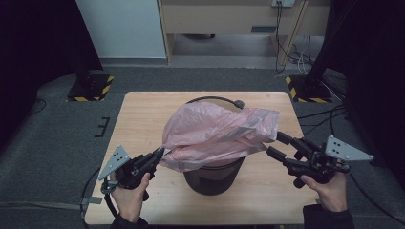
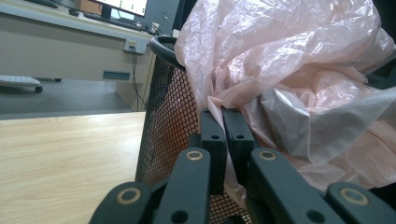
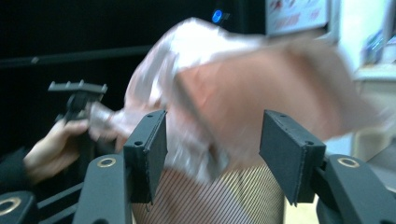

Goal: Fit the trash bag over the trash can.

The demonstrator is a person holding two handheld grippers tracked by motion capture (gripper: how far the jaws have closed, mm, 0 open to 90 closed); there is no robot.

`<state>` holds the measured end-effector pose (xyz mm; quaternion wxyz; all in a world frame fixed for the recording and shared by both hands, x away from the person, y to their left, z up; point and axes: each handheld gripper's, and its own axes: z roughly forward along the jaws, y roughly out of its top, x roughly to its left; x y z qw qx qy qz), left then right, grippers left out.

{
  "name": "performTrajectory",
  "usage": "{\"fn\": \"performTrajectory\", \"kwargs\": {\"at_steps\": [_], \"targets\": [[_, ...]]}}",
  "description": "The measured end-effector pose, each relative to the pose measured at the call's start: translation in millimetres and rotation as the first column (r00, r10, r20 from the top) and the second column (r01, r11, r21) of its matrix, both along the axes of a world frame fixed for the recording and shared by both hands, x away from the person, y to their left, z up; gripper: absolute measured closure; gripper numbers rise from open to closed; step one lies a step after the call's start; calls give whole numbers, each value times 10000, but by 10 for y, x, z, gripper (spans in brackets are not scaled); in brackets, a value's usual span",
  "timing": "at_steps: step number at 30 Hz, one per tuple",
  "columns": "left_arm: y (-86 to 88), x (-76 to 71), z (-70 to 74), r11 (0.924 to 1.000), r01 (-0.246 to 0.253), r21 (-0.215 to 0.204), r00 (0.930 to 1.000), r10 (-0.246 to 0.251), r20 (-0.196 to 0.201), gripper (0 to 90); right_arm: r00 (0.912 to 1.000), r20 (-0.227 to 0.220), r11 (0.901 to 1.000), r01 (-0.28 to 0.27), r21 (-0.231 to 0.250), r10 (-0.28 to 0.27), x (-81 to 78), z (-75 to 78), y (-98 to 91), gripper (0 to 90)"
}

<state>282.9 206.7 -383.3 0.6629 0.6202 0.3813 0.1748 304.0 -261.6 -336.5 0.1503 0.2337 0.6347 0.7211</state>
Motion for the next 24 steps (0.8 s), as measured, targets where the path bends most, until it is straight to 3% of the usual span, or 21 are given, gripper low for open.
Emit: {"fn": "performTrajectory", "kwargs": {"at_steps": [2,4,9,11,15,19,22,24], "targets": [[5,11,1,10000,3,-30,10000,-3,-15,874,9996,86,9994,265,225,-267,38,38,16,379],[15,22,9,10000,32,-4,10000,-32,-40,861,9992,190,9990,348,296,-354,81,72,65,425],[98,46,109,9999,-96,-70,9999,97,141,730,9979,619,9983,-206,546,172,135,138,241,804],[150,48,184,9998,-130,-155,9997,133,201,631,9975,689,9986,-190,489,156,164,145,294,882],[242,34,362,9993,-304,-204,9965,319,770,498,9982,589,9999,-100,130,92,213,155,373,900],[247,40,572,9996,-229,-149,9923,246,1213,447,9985,533,9999,124,-34,-122,233,168,403,900],[195,36,705,9998,-124,130,9874,102,1580,418,9982,477,9993,371,9,-371,240,180,401,900],[158,36,760,9999,70,145,9861,-94,1657,399,9979,420,9987,504,-46,-502,240,195,395,900]]}}
